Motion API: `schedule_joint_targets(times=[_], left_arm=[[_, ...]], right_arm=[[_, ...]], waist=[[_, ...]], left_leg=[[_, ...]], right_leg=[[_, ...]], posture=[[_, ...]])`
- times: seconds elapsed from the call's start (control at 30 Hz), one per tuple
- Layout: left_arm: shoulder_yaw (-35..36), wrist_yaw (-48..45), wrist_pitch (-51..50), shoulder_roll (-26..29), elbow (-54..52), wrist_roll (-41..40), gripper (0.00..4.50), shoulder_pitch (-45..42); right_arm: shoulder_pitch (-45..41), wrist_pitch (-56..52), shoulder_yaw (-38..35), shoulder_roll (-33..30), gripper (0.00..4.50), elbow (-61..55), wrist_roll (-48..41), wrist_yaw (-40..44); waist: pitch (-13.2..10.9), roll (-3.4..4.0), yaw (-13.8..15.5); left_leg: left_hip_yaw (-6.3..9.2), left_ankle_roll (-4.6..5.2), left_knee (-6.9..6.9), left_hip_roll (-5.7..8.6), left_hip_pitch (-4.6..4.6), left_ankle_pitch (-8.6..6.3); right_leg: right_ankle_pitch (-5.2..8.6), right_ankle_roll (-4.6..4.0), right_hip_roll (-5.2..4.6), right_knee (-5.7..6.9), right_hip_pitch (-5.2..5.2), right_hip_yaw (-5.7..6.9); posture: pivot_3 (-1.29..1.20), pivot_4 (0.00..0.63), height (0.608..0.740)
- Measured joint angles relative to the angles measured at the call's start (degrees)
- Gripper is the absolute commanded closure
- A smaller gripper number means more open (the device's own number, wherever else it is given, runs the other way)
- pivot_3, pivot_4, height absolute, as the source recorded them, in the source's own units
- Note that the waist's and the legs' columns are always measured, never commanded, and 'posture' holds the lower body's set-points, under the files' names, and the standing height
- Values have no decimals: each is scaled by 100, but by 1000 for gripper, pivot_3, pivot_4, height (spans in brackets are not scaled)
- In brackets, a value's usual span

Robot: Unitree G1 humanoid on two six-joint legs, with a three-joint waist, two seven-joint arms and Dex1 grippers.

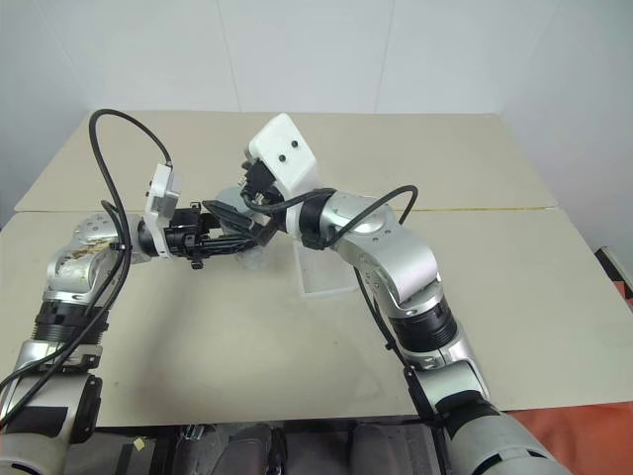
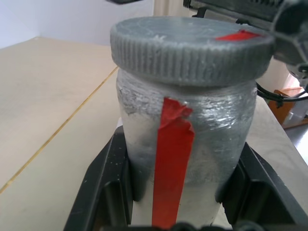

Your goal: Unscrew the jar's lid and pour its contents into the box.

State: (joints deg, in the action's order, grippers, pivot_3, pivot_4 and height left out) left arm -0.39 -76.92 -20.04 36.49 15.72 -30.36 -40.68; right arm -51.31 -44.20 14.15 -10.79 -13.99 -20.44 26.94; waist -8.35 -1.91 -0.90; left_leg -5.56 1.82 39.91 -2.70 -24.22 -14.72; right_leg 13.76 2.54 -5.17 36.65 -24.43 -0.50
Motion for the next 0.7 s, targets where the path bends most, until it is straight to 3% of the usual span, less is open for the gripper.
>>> schedule_joint_targets(times=[0.7], left_arm=[[24, -78, -11, 0, -9, 1, 2564, 25]], right_arm=[[-42, -30, 24, -43, 24, 125, -32, 184]], waist=[[0, 0, -2]], left_leg=[[1, 5, -1, 0, 0, -3]], right_leg=[[0, 0, 0, 0, 0, 0]], posture=[[0, 150, 740]])
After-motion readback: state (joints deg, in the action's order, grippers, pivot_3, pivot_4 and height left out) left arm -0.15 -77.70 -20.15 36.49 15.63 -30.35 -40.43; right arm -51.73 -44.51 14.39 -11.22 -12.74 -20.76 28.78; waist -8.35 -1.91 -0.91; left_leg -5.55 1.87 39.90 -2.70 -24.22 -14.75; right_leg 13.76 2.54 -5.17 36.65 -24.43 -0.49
